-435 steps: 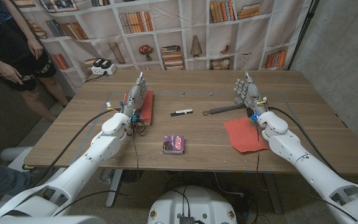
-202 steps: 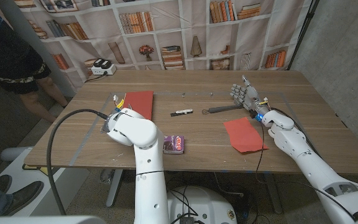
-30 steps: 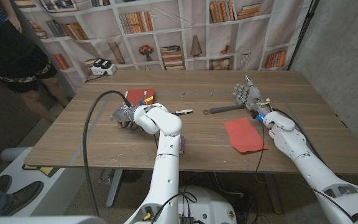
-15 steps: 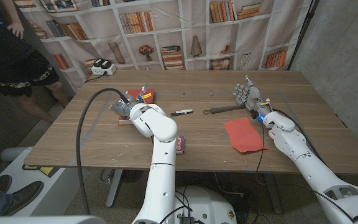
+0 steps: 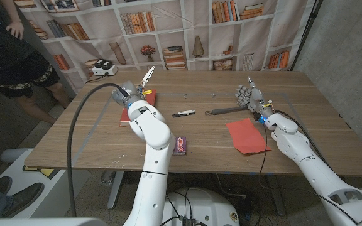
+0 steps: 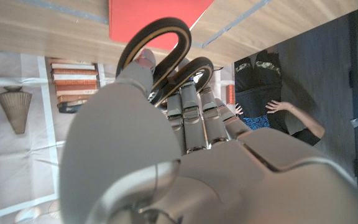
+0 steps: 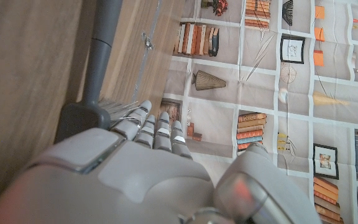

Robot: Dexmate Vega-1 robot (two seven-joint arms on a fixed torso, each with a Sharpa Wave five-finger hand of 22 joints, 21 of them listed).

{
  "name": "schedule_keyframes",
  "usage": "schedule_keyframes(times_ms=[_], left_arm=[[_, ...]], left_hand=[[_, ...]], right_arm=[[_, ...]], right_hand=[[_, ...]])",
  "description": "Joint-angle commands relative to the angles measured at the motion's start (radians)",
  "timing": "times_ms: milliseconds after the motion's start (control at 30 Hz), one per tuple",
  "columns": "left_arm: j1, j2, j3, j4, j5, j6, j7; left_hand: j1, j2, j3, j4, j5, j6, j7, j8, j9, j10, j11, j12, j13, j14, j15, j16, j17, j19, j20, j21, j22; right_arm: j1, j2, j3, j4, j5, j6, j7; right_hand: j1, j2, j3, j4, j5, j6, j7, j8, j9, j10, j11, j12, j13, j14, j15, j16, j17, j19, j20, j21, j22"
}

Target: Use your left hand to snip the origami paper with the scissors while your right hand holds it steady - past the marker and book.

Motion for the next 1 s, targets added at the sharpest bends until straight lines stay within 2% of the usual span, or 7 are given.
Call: schedule_keyframes(times_ms=[33, 67, 100, 167, 500, 767, 1000], left_arm=[[-0.016, 0.118, 0.020, -0.050, -0.289, -0.052, 0.142], [-0.011, 0.130, -0.003, -0.076, -0.383, -0.090, 0.139], [-0.012, 0.141, 0.001, -0.079, -0.398, -0.085, 0.144], [-0.018, 0.160, -0.029, -0.099, -0.521, -0.118, 0.131], [-0.076, 0.283, -0.077, -0.123, -0.835, -0.112, 0.034], [-0.087, 0.340, -0.130, -0.099, -1.098, -0.184, 0.079], [-0.129, 0.399, -0.133, -0.046, -1.255, -0.223, 0.105]], left_hand=[[0.009, 0.037, 0.052, 0.053, 0.009, 0.087, -0.077, 0.011, 0.006, 0.173, -0.172, 0.006, 0.008, 0.132, -0.141, 0.002, 0.003, 0.004, -0.008, -0.004, 0.001], [0.009, 0.037, 0.052, 0.054, 0.009, 0.087, -0.077, 0.011, 0.007, 0.173, -0.172, 0.006, 0.009, 0.133, -0.141, 0.003, 0.003, 0.005, -0.008, -0.004, 0.001], [0.008, 0.039, 0.053, 0.055, 0.009, 0.086, -0.079, 0.011, 0.007, 0.172, -0.171, 0.006, 0.010, 0.136, -0.143, 0.004, 0.004, 0.005, -0.008, -0.004, 0.001], [0.007, 0.042, 0.055, 0.056, 0.010, 0.086, -0.081, 0.012, 0.009, 0.171, -0.173, 0.007, 0.014, 0.142, -0.145, 0.007, 0.004, 0.006, -0.008, -0.004, 0.001], [0.002, 0.045, 0.060, 0.060, 0.011, 0.074, -0.083, 0.012, 0.022, 0.161, -0.174, 0.014, 0.040, 0.170, -0.159, 0.014, 0.006, 0.008, -0.008, -0.006, 0.000], [-0.001, 0.047, 0.063, 0.063, 0.012, 0.071, -0.088, 0.014, 0.032, 0.154, -0.178, 0.023, 0.061, 0.189, -0.173, 0.017, 0.007, 0.011, -0.007, -0.006, -0.001], [-0.006, 0.047, 0.065, 0.066, 0.012, 0.064, -0.091, 0.015, 0.042, 0.147, -0.183, 0.030, 0.080, 0.202, -0.185, 0.017, 0.007, 0.016, -0.006, -0.006, -0.001]], right_arm=[[-0.027, -0.017, 0.009, -0.048, -0.001, 0.009, -0.022], [-0.031, -0.019, 0.011, -0.053, 0.001, 0.010, -0.024], [-0.031, -0.019, 0.011, -0.053, 0.001, 0.009, -0.024], [-0.036, -0.021, 0.012, -0.059, 0.002, 0.011, -0.028], [-0.058, -0.028, 0.018, -0.083, 0.008, 0.018, -0.044], [-0.080, -0.033, 0.023, -0.111, 0.005, 0.032, -0.064], [-0.103, -0.034, 0.033, -0.134, -0.013, 0.062, -0.107]], right_hand=[[0.000, 0.006, 0.002, -0.008, -0.003, 0.006, -0.001, 0.003, 0.005, 0.002, 0.006, -0.001, 0.005, 0.000, 0.007, 0.004, 0.004, -0.001, 0.001, 0.005, 0.005], [0.000, 0.006, 0.002, -0.008, -0.003, 0.006, -0.001, 0.003, 0.005, 0.003, 0.007, 0.000, 0.005, 0.000, 0.006, 0.004, 0.004, -0.001, 0.000, 0.005, 0.005], [0.000, 0.006, 0.002, -0.008, -0.003, 0.006, 0.000, 0.003, 0.005, 0.003, 0.007, 0.000, 0.005, 0.000, 0.006, 0.004, 0.004, -0.001, 0.001, 0.005, 0.005], [0.000, 0.006, 0.002, -0.008, -0.003, 0.006, -0.001, 0.003, 0.005, 0.003, 0.006, -0.001, 0.005, 0.000, 0.007, 0.004, 0.004, -0.001, 0.000, 0.005, 0.005], [0.000, 0.006, 0.002, -0.009, -0.003, 0.007, 0.000, 0.004, 0.005, 0.004, 0.007, 0.000, 0.005, 0.000, 0.007, 0.004, 0.004, -0.001, 0.000, 0.005, 0.005], [0.000, 0.007, 0.001, -0.010, -0.003, 0.007, 0.001, 0.003, 0.005, 0.003, 0.006, -0.001, 0.005, 0.000, 0.007, 0.004, 0.004, -0.001, 0.000, 0.005, 0.005], [0.000, 0.007, 0.001, -0.011, -0.003, 0.009, 0.000, 0.004, 0.005, 0.006, 0.005, 0.000, 0.005, 0.001, 0.006, 0.004, 0.004, -0.001, -0.001, 0.005, 0.005]])
